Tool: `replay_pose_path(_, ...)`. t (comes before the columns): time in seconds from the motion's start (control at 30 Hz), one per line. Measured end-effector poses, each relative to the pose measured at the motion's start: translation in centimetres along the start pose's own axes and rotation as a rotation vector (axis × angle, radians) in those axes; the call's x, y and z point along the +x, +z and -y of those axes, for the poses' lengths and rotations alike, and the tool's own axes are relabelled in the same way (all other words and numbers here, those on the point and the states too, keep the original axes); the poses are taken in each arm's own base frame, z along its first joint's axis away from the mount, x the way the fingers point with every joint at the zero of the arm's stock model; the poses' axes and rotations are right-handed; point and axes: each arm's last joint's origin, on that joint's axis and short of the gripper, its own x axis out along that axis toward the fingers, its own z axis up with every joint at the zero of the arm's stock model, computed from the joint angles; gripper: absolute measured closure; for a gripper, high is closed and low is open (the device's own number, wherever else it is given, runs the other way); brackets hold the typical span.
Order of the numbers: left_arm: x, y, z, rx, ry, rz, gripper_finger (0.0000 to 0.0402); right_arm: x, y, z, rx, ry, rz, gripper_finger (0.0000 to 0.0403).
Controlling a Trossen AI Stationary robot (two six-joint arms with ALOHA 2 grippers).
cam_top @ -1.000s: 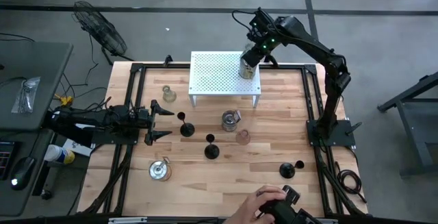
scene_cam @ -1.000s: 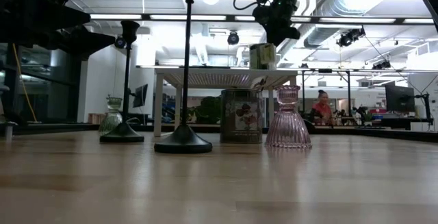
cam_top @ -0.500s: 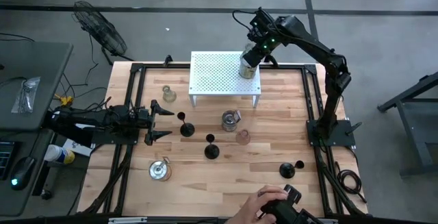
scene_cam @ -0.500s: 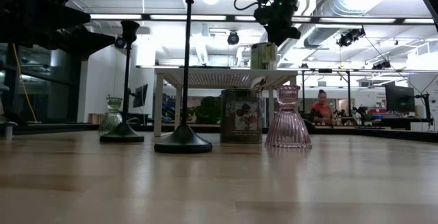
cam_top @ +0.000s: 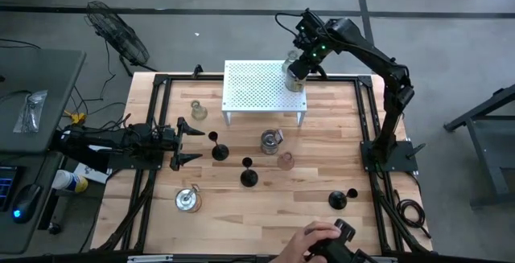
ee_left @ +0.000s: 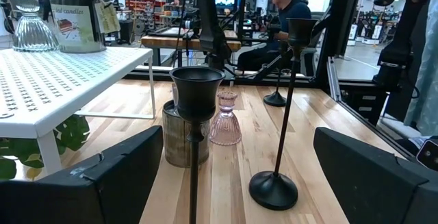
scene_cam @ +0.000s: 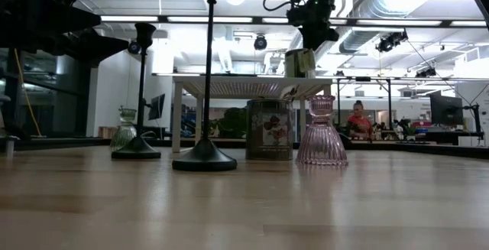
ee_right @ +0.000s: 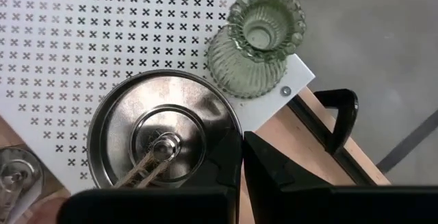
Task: Pick & Place candle stick holders
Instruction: Put the green scented candle on the shelf
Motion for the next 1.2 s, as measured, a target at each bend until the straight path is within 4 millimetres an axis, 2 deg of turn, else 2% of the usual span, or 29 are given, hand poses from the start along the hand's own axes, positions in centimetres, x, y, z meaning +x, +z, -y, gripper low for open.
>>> replay_pose_path(0.97, 0.00, 0.00, 0.00, 0.000, 0.000, 0.000, 0.0029, -0.13, 0.13, -1.02, 0.015, 0.042, 0.021, 0.0399)
replay_pose_path(1.07, 0.00, -0.01, 0.00, 0.000, 0.000, 0.000, 0.0029, -0.13, 0.14, -1.02, 0.015, 0.042, 0.021, 0.0387)
replay_pose_path(1.2, 0.00, -0.01, 0.00, 0.000, 0.000, 0.000, 0.0029, -0.22, 0.14, -1.01, 0.015, 0.040, 0.025, 0.0353)
